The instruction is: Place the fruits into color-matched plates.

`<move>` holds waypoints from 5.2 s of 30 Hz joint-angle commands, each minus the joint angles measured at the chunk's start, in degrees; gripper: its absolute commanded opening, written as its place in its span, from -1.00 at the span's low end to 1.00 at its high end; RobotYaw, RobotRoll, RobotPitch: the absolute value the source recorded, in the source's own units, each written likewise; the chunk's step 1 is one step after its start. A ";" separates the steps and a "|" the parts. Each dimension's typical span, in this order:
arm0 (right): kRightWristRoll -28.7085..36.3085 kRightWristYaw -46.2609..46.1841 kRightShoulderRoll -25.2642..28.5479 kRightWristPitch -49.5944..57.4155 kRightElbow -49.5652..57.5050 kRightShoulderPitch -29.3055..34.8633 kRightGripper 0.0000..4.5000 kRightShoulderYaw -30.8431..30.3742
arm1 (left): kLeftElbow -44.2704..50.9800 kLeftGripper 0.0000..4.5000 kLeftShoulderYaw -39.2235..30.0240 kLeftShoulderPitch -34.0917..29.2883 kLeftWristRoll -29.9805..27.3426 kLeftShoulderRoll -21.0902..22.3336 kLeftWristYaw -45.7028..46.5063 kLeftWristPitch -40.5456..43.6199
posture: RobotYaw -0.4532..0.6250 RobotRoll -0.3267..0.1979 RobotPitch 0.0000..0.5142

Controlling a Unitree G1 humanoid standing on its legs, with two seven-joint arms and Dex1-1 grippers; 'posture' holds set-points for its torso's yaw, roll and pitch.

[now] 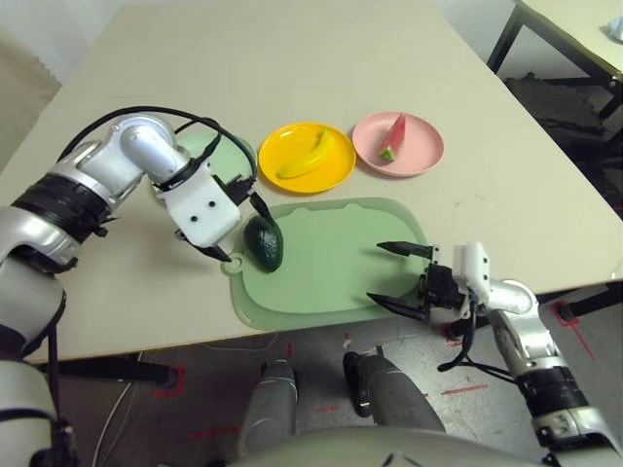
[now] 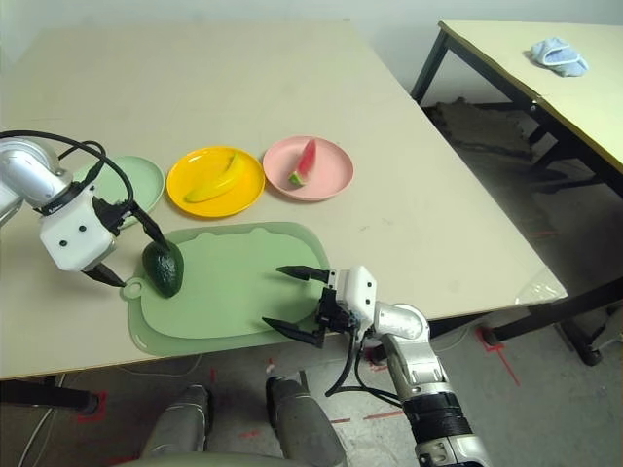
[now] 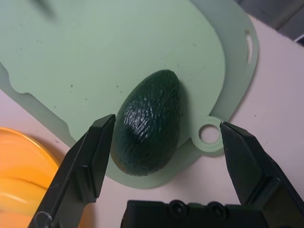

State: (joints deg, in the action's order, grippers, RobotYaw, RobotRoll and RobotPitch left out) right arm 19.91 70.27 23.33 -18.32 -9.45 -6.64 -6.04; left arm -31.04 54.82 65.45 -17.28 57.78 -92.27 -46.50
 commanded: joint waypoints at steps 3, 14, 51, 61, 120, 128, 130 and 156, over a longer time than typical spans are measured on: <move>2.42 1.64 -0.06 0.85 2.22 -0.10 0.99 -0.90 | -3.96 1.00 -1.85 0.50 4.78 -4.09 -0.23 -2.24 | -0.41 0.25 -0.44; 0.32 1.53 1.28 -0.81 1.90 0.75 0.99 -1.59 | -6.41 1.00 -3.53 -0.07 6.42 -6.34 -0.23 -1.26 | -0.44 0.25 -0.44; 1.74 -8.05 1.29 9.37 14.42 2.28 1.00 -2.60 | -22.74 0.15 -11.93 6.65 14.81 -5.66 -0.23 -2.55 | -0.44 0.25 -0.43; 1.94 -14.47 -0.05 13.24 18.79 5.49 1.00 -1.99 | -32.83 0.15 -21.18 9.38 20.03 -3.75 0.04 0.05 | -0.43 0.25 -0.46; -4.24 -31.46 5.60 2.69 -38.64 -29.10 1.00 18.25 | 31.43 0.99 -85.44 -63.35 -15.00 -21.69 50.35 56.18 | -0.08 0.25 -0.34; -2.51 -26.91 6.09 -1.75 -40.63 -25.96 1.00 21.42 | 23.65 0.99 -87.60 -70.86 -13.08 -28.30 52.92 49.49 | -0.16 0.25 -0.36; -2.44 -26.75 6.33 -2.35 -40.78 -25.61 1.00 21.87 | 22.94 0.99 -88.17 -70.70 -13.42 -29.32 54.26 48.23 | -0.17 0.25 -0.36; -0.91 -35.50 -3.77 4.06 -15.75 -13.97 1.00 18.62 | 19.16 0.99 -87.40 -68.87 -11.06 -27.73 55.55 44.75 | -0.15 0.25 -0.19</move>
State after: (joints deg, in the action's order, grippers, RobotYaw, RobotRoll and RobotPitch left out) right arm 19.68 34.68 20.07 -15.18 -26.61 -21.61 13.84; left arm -11.71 -32.51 -2.17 -29.10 29.88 -36.79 -1.44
